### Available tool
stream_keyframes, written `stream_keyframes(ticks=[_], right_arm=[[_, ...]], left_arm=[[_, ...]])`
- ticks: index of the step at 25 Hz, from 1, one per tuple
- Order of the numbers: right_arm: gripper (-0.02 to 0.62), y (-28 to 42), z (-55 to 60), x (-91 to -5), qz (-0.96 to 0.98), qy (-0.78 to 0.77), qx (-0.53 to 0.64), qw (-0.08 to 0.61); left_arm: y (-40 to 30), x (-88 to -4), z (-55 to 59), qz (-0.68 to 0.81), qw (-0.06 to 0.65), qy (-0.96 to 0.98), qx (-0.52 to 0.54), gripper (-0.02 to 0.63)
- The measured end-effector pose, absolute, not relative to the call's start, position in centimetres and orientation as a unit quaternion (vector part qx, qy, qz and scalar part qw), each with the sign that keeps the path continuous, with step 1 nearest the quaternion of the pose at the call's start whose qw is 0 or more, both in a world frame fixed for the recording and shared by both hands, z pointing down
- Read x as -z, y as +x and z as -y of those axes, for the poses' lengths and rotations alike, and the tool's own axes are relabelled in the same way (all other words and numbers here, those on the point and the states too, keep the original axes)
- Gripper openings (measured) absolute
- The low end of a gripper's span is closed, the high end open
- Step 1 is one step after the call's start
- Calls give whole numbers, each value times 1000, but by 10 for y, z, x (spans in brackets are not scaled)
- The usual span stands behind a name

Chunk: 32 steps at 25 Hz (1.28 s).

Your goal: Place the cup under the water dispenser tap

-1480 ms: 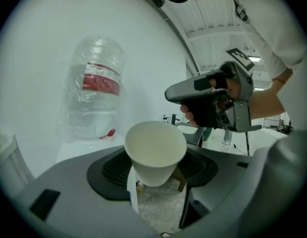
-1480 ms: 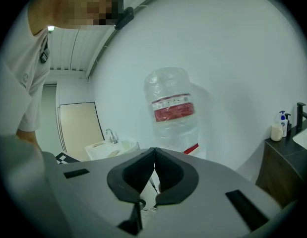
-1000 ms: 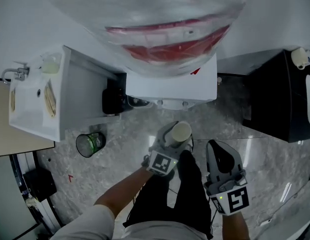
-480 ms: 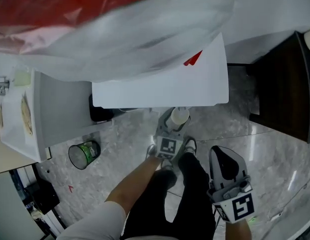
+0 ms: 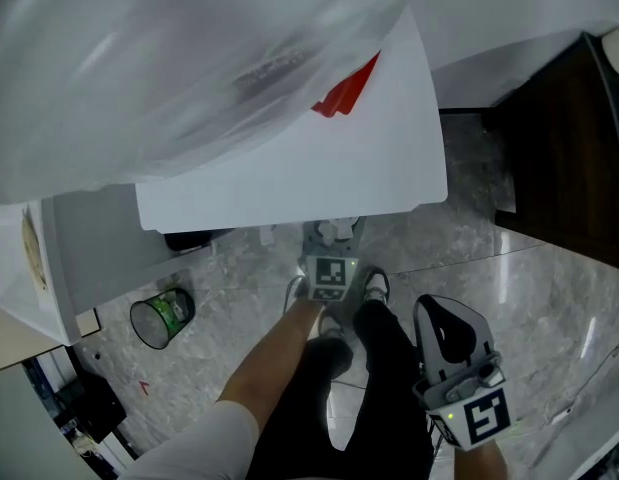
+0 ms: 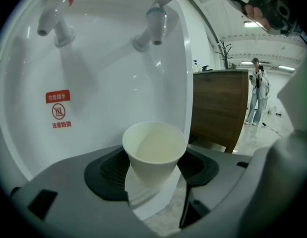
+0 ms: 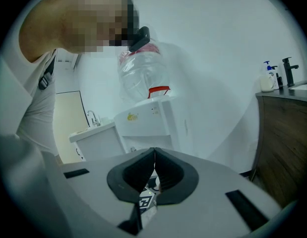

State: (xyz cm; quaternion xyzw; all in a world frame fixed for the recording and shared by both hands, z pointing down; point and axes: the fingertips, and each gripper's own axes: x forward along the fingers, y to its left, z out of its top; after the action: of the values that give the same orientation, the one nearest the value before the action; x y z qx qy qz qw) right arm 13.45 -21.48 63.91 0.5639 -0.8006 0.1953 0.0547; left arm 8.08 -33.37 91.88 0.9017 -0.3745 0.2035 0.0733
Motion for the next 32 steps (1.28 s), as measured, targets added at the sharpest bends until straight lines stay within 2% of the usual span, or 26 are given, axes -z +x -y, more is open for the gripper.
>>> stream_keyframes(ticks=[6,12,20,25,32], right_arm=[[16,130,213,-642,802,556,-208,57],[15,121,214,-629,811,541,-216,55],[17,113,210,-604,817,530,-221,50],[17,110,204,-579,816,532,-220,56],[17,94,186,-515,814,534,-219,63]], left_arm=[[84,-917,333,365,78,905,-204,290],[82,-902,331,351,85,912,-197,343],[68,-864,308,343,85,913,-205,354],[61,-799,276,326,91,919,-201,354],[54,-658,220,291,87,936,-180,353]])
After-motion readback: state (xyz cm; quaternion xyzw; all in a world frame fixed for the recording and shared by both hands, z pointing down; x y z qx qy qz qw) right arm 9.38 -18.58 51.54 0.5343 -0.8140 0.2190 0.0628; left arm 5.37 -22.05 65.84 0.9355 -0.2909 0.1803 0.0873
